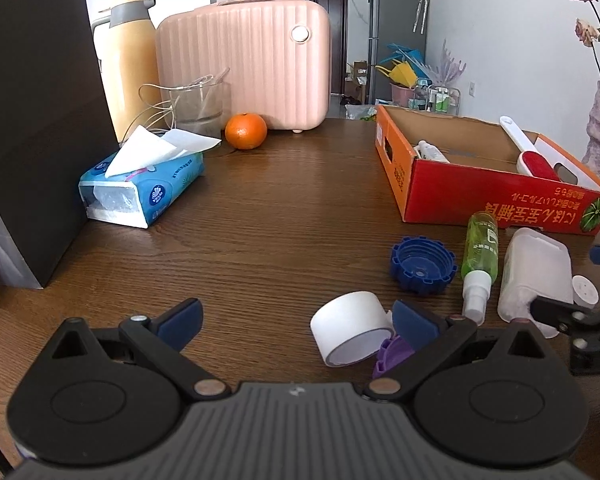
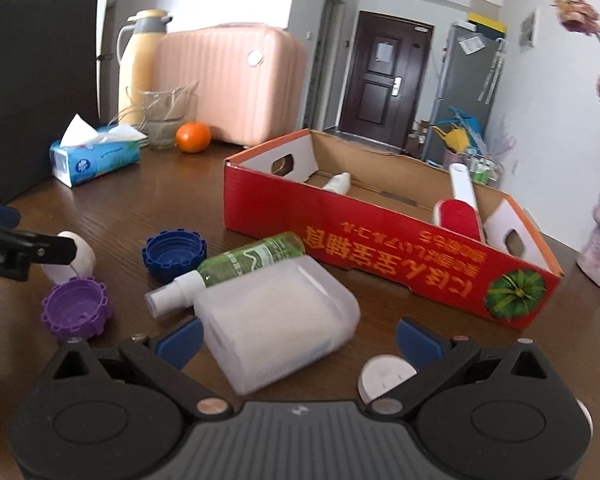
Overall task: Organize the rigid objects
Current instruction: 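Grasp the white tape roll with the left tool while the right tool grasps the frosted plastic box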
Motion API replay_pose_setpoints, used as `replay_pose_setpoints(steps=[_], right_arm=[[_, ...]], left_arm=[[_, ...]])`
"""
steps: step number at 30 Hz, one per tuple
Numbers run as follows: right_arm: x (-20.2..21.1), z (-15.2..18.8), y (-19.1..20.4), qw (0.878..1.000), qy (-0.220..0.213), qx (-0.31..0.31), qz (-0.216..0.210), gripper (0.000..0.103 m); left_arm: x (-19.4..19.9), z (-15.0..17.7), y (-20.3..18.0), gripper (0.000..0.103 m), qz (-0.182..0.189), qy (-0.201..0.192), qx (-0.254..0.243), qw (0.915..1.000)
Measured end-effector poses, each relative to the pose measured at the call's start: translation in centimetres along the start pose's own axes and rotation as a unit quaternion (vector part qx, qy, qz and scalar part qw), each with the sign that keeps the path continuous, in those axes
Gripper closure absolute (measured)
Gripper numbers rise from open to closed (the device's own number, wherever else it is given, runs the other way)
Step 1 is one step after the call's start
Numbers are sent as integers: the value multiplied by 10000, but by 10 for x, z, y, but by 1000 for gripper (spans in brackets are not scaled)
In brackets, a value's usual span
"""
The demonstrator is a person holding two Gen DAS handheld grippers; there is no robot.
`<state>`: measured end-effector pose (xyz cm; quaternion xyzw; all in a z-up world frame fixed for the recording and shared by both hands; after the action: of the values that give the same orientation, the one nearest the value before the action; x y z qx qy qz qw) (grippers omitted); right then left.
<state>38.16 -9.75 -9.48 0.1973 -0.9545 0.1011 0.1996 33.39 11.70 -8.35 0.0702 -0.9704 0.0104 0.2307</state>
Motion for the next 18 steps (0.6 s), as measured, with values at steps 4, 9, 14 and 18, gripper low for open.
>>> replay_pose_setpoints(steps=[4, 9, 14, 18], right_arm=[[-22, -3, -3, 9998, 80, -57, -184, 1], [-40, -1, -9, 9977, 243, -440, -450, 11], [-36, 1, -9, 9964, 160, -558, -610, 20], [-32, 2, -4, 9982, 36, -368, -465, 20]], left_arm=[[-1, 1, 0, 0, -22, -8, 23, 10000], [-2, 2, 0, 0, -9, -28, 17, 10000], [-3, 3, -1, 0, 18, -3, 24, 10000], [-3, 3, 0, 0, 1, -8, 34, 10000]])
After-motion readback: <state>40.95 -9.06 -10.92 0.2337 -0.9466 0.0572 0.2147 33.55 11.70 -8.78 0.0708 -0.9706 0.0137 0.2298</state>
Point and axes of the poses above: each gripper's, at about its wrist camera, not at the fingertips, and x roughly against the way its jaws point, y to its left, z to its underside, the point moved 5 cm from there along -x, roughly the way its jaws point, and after that the axes turned 11 degrees about -y, right-handed, at the moved point
